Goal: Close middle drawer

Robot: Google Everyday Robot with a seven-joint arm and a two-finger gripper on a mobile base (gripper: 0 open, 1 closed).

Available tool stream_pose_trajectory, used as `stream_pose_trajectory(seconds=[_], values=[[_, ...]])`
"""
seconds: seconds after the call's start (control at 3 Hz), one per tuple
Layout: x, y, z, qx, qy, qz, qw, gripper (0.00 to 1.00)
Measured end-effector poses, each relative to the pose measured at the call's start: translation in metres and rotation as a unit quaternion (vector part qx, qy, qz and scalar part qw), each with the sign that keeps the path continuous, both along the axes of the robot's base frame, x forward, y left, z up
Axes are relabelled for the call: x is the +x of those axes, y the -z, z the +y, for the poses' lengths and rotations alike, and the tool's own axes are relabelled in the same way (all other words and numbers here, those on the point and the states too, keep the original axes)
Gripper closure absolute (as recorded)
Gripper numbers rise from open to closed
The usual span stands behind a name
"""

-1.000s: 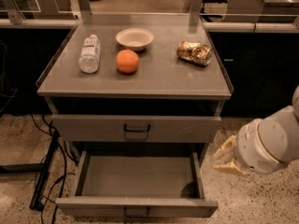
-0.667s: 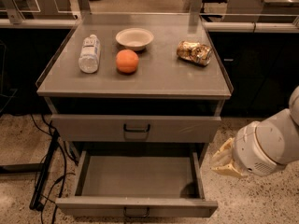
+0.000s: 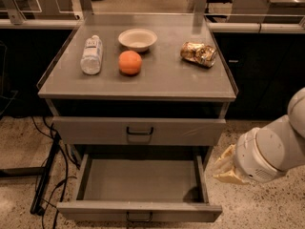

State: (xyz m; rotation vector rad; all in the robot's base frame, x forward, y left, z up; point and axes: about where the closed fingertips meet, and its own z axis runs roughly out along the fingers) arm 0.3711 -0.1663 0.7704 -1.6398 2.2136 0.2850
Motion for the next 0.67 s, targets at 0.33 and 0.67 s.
stream_pose_trajectory(seconds=[0.33,0.67], values=[[-0.009,0.031,0.009,0.006,0.002,0.027,0.9996,1.00],[-0.019,0.064,0.013,0.025,0.016,0.045,0.9985,1.00]])
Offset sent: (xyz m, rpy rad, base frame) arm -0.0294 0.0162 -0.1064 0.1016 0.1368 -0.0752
